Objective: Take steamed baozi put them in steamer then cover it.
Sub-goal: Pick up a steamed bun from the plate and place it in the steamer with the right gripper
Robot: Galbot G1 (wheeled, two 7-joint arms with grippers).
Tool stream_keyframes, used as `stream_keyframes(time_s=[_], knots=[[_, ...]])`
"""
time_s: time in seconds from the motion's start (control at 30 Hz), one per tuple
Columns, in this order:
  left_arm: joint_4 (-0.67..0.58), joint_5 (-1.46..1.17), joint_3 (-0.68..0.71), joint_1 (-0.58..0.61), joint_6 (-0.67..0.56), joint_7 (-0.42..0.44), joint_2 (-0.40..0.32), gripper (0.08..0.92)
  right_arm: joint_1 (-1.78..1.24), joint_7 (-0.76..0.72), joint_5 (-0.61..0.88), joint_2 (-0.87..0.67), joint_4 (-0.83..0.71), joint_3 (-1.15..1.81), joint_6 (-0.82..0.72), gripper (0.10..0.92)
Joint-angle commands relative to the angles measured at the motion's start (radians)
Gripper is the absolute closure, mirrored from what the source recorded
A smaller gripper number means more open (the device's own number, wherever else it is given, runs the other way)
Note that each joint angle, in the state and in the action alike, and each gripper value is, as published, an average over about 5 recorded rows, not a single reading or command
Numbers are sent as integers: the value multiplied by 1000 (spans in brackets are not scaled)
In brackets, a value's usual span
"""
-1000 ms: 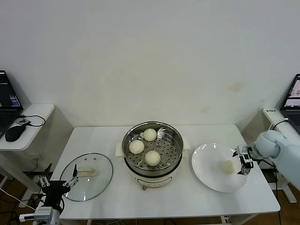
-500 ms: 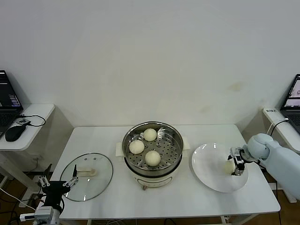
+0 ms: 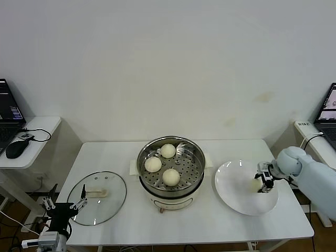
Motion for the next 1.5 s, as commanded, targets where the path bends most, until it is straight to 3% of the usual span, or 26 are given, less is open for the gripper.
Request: stream_keyframes(time_s=[0.03, 0.37, 0.53, 0.8, 1.1, 1.5], knots=[[0, 0, 3, -3, 1, 1, 2, 177, 233, -30, 150, -113, 148, -171, -50, 413], [-2, 5, 29, -17, 4, 1, 3, 177, 770, 16, 512, -116, 361, -544, -173, 410], [-9, 9, 28, -20, 4, 3, 6, 177, 920, 91, 630, 24, 365, -670, -235, 406], [-11, 12, 13, -16, 1, 4, 5, 177, 898, 198, 786, 252, 347, -702, -341, 398], [-14, 9, 3, -18, 0, 4, -5, 177, 784, 239, 767, 408, 238, -703, -373, 393], [-8, 5, 2, -27, 0, 4, -11, 177, 679, 167, 576, 437, 123, -705, -309, 390]])
